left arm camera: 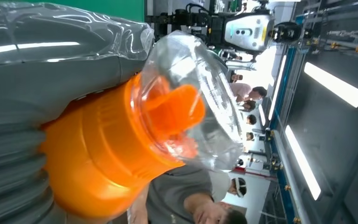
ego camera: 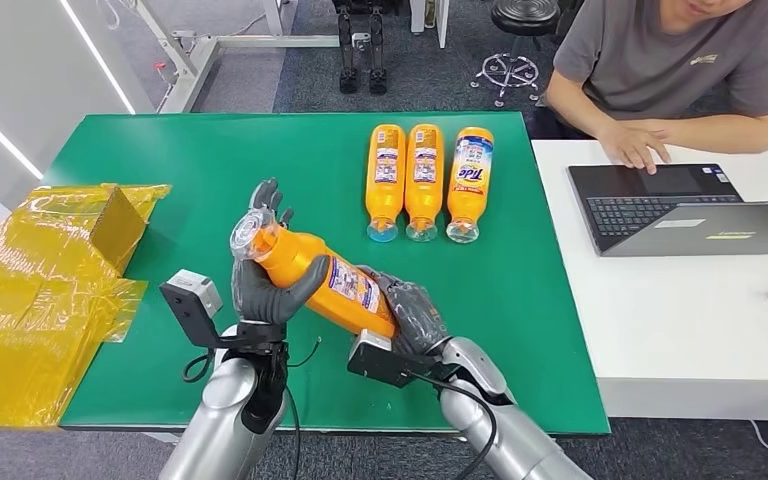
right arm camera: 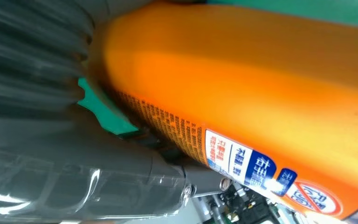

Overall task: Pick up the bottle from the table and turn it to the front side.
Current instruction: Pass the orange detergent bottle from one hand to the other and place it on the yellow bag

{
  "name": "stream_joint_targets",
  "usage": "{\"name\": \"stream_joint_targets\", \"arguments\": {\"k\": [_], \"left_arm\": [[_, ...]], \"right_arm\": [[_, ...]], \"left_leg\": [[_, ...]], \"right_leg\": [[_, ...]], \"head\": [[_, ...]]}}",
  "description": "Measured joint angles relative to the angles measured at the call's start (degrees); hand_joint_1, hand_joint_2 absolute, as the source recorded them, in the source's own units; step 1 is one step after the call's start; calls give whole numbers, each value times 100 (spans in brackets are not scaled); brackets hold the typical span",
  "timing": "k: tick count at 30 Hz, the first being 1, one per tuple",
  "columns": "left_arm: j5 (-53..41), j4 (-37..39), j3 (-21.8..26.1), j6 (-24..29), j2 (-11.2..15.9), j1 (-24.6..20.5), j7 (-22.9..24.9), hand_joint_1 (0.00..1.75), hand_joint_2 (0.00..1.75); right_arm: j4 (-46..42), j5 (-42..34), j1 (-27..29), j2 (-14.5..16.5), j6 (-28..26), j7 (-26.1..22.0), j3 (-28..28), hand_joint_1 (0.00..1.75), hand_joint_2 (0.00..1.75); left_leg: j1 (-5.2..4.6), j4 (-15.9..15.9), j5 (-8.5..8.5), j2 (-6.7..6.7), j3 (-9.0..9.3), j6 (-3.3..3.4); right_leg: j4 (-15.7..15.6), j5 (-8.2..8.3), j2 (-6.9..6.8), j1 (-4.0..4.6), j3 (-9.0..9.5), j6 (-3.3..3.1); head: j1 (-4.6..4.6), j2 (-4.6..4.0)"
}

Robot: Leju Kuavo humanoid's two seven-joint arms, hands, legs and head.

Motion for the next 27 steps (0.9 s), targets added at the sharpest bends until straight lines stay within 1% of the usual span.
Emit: {"name": "stream_joint_targets", "arguments": {"k": [9,10,13,14,21,27], "left_arm": [[32,-189,136,84,-1,136,0,0,175],[32,-196,147,86,-1,139,0,11,175],[49,-202,171,53,-2,135,0,140,175],[65,-202,174,26,-2,133,0,173,175],[167,-29,155,-247,-2,55,0,175,175],[62,59,92,-275,0,-11,-2,175,175]], "right_arm": [[62,4,71,4,21,-46,64,175,175],[62,4,85,4,21,-46,65,175,175],[50,4,152,2,16,-41,64,175,175],[39,4,179,2,14,-36,62,175,175],[-35,81,277,0,-58,37,-14,175,175],[-91,213,336,-8,-179,144,-87,175,175]], "left_leg": [[-1,1,0,1,1,0],[-1,1,0,1,1,0],[0,1,0,1,1,0],[0,1,0,1,1,0],[-1,1,0,4,1,0],[-1,2,0,4,1,0]], "right_leg": [[-1,0,2,0,0,0],[-1,0,2,0,0,0],[-1,0,3,0,-1,0],[-1,0,3,0,-1,0],[-1,1,7,0,-4,0],[-1,1,7,0,-4,0]], "head": [[0,0],[0,0],[0,0],[1,0],[1,0],[-1,0]]}}
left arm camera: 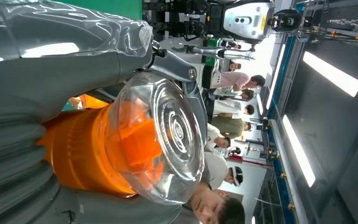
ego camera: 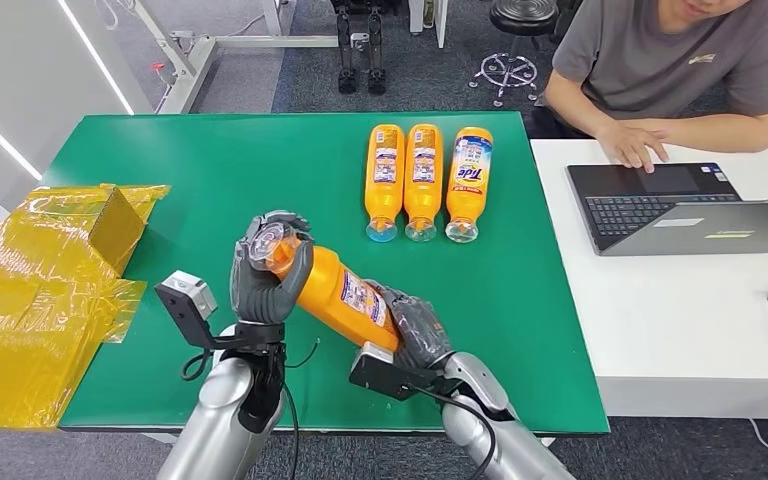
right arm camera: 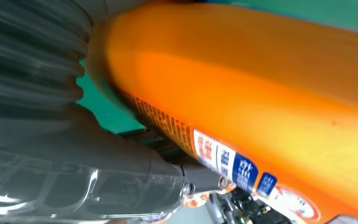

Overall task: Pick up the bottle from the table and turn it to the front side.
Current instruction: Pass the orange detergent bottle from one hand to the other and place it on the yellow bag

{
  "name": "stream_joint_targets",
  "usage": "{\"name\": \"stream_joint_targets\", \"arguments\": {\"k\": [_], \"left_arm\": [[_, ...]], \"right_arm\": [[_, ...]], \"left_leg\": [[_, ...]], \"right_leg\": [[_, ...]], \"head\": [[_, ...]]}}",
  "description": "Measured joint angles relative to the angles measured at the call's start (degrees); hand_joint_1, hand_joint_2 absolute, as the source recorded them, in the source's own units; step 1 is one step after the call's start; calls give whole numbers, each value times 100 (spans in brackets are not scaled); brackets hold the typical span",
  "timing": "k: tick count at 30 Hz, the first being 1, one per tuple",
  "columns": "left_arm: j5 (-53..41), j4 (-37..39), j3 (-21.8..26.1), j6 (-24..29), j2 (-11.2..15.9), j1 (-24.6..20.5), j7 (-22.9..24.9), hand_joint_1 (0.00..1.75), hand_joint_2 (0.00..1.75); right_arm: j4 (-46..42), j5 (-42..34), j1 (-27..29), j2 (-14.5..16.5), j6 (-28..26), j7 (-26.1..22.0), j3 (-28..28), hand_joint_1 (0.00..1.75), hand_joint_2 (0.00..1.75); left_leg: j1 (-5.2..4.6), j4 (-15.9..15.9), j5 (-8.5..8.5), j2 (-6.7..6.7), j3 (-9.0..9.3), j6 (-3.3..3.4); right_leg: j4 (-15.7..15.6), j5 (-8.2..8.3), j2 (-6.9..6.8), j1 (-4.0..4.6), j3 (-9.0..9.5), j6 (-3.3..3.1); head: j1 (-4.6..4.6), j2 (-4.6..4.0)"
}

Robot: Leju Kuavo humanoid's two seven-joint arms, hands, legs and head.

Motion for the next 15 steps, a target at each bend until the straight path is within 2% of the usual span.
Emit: {"name": "stream_joint_targets", "arguments": {"k": [1,2,4,5,6,11,15], "left_arm": [[-10,8,-16,-14,0,-6,-1,175,175],[-19,15,-33,-30,0,-12,-1,175,175],[-31,31,-61,-51,-3,-28,-8,175,175],[-39,37,-74,-54,-6,-38,-15,175,175],[-47,46,-85,-53,-10,-52,-22,175,175],[-95,124,-130,-10,-16,-143,-8,175,175],[-45,210,-146,45,-17,-229,-7,175,175]], "right_arm": [[-22,20,23,-1,-43,15,-8,158,175],[-50,44,50,-1,-88,27,-17,127,175],[-116,101,106,-1,-211,65,-41,39,175],[-153,142,136,-1,-302,92,-52,12,175],[-193,178,169,1,-408,118,-61,0,175],[-455,11,373,40,-924,80,-125,0,175],[-669,-348,491,48,-1303,-237,-206,0,175]], "left_leg": [[0,0,0,0,0,0],[0,0,0,0,-1,0],[0,0,0,0,-1,0],[0,0,-1,0,-1,0],[0,0,-1,-1,-1,0],[0,-1,0,-1,-1,0],[0,-1,0,-1,-1,0]], "right_leg": [[0,0,0,0,0,0],[0,0,0,0,0,0],[0,0,0,0,0,0],[0,-1,-1,0,0,0],[0,-1,-1,0,0,0],[0,-1,-1,0,0,0],[0,0,-2,0,0,0]], "head": [[0,0],[0,0],[0,0],[0,0],[0,0],[1,0],[1,0]]}}
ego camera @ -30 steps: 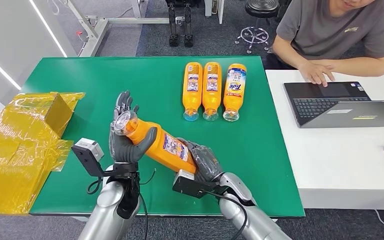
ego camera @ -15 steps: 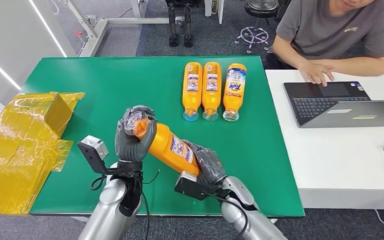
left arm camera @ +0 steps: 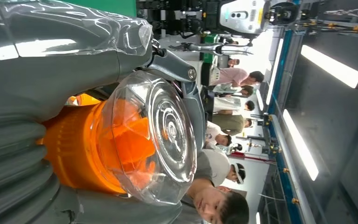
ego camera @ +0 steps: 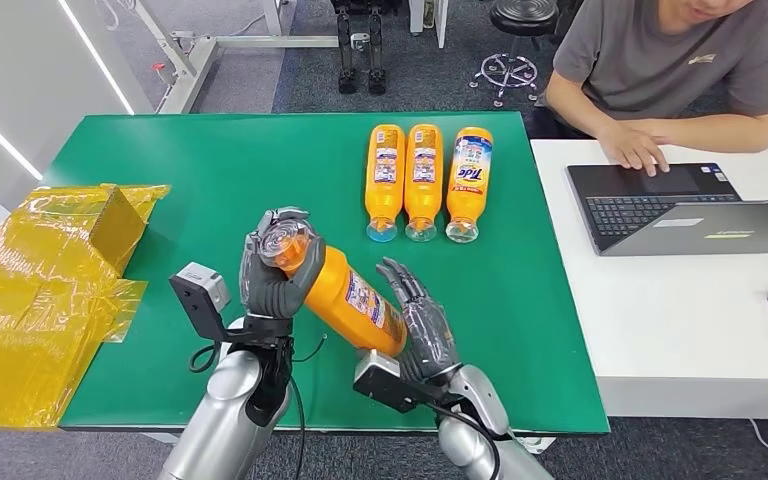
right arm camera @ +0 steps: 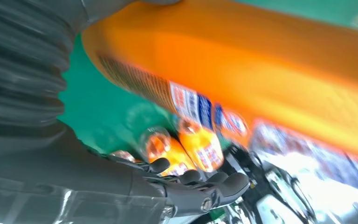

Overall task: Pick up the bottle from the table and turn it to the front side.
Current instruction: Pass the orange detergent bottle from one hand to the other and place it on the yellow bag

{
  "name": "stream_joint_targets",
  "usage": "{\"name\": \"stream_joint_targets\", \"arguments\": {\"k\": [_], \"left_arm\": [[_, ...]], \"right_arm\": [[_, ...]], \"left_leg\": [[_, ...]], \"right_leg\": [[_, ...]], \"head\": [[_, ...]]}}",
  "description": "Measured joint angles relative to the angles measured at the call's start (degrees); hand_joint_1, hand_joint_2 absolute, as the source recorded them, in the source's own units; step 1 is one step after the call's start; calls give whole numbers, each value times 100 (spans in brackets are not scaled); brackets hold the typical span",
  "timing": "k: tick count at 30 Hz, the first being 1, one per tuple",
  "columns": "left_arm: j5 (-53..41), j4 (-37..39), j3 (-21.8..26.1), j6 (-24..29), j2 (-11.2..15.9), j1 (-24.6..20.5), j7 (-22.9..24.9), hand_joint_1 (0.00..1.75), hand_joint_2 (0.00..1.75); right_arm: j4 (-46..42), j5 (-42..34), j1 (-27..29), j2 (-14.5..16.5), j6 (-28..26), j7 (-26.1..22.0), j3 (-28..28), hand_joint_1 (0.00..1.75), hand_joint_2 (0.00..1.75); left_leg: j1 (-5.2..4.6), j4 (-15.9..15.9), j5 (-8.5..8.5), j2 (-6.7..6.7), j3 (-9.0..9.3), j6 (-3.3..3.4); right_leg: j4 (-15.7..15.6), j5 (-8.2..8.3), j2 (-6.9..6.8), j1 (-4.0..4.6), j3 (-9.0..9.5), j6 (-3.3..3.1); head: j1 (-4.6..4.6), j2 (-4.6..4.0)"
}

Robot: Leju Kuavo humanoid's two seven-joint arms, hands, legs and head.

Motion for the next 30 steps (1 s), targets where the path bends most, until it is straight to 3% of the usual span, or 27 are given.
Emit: {"name": "stream_joint_targets", "arguments": {"k": [5,10,14,19,23,30], "left_arm": [[179,98,-6,217,-1,-40,7,175,175],[193,174,-6,604,-4,-39,9,175,175],[-197,79,-17,1346,21,-41,8,175,175],[-1528,-39,-202,2624,347,-262,8,175,175],[-3550,81,55,2778,578,-381,164,175,175],[-5582,193,395,2786,1211,-553,1412,175,175]], "right_arm": [[-290,-812,123,1,-646,-742,-138,0,175],[-534,-1250,227,1,-956,-1085,-209,0,175],[-663,-1667,318,1,-1143,-1480,-215,0,175],[-690,-1896,340,19,-1170,-1729,-216,0,175],[-665,-1993,338,57,-1173,-1799,-216,0,175],[-685,-1811,350,126,-1179,-1705,-292,0,175]], "left_leg": [[-1,0,0,1,0,0],[0,0,0,1,0,0],[1,0,0,2,0,0],[1,-2,1,2,0,-1],[1,-3,2,6,2,-3],[2,-3,3,11,4,-4]], "right_leg": [[0,0,1,-1,0,0],[0,0,1,0,-1,0],[0,0,1,0,0,0],[3,0,0,0,0,-1],[7,1,4,1,1,-1],[8,1,9,1,-2,-2]], "head": [[0,0],[0,0],[-1,0],[1,0],[0,0],[0,0]]}}
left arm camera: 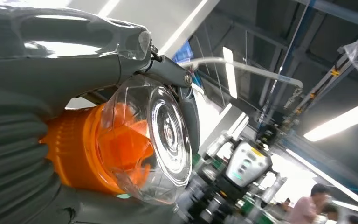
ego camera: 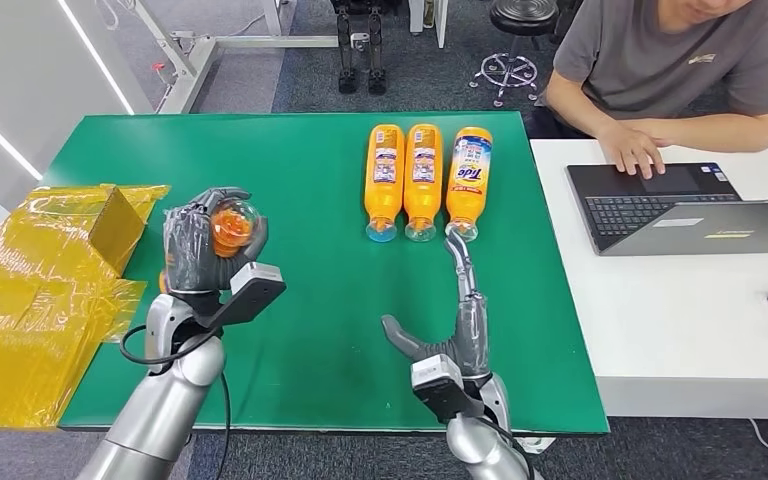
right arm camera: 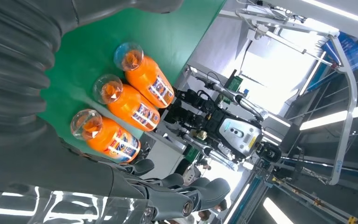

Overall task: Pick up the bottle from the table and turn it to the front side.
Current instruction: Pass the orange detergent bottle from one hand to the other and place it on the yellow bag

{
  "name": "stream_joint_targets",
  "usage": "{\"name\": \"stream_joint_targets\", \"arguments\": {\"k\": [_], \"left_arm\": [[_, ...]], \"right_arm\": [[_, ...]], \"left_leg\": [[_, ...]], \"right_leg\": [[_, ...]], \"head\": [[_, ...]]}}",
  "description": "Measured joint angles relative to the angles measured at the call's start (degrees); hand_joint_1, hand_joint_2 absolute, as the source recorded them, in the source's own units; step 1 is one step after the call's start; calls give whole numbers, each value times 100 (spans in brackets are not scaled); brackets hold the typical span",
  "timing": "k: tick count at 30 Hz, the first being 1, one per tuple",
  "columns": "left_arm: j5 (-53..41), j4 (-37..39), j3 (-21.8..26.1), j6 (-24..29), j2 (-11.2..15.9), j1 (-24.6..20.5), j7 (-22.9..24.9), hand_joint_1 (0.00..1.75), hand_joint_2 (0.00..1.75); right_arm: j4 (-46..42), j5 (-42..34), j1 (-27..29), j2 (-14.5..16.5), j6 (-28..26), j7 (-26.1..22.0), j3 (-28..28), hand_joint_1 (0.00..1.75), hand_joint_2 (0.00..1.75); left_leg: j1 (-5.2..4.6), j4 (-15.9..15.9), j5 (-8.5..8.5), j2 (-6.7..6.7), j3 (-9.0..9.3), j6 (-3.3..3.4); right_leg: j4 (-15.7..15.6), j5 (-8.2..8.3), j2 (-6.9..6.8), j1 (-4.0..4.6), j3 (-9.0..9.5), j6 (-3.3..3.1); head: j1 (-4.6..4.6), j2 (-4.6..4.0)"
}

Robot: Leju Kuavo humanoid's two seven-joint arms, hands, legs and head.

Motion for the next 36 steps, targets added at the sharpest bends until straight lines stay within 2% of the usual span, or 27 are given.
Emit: {"name": "stream_joint_targets", "arguments": {"k": [7,12,15,19,24,30,36], "left_arm": [[-1944,77,78,-9,667,-280,1351,175,175],[-2588,79,149,-84,992,-371,1802,175,175],[-2952,79,189,-317,1159,-387,2079,175,175],[-2814,137,269,-602,1337,-391,2001,175,175],[-2897,611,292,-745,1452,-447,1837,175,175],[-3585,1944,278,-888,1367,-681,1805,175,175],[-3755,3007,260,-912,1335,-899,1736,175,175]], "right_arm": [[-330,334,275,61,0,288,-188,0,175],[-538,418,404,69,0,409,-221,0,175],[-608,439,431,69,0,482,-222,0,175],[-641,438,438,69,0,532,-222,0,175],[-651,433,433,69,1,575,-222,0,175],[-790,554,462,83,62,651,-222,0,175],[-995,694,571,97,113,749,-224,0,175]], "left_leg": [[0,-1,0,5,1,0],[0,-1,0,4,-1,0],[0,-1,0,7,0,0],[0,-1,0,8,0,0],[0,-1,0,8,0,0],[-1,-1,0,11,1,0],[-1,-1,0,10,0,0]], "right_leg": [[1,0,5,0,-1,0],[1,-1,4,0,-1,0],[1,0,7,0,-1,-1],[1,0,6,0,-1,-1],[1,0,7,0,-3,-1],[0,0,10,0,-4,-2],[0,0,10,0,-5,-2]], "head": [[0,0],[1,0],[1,0],[1,0],[1,0],[1,0],[2,0]]}}
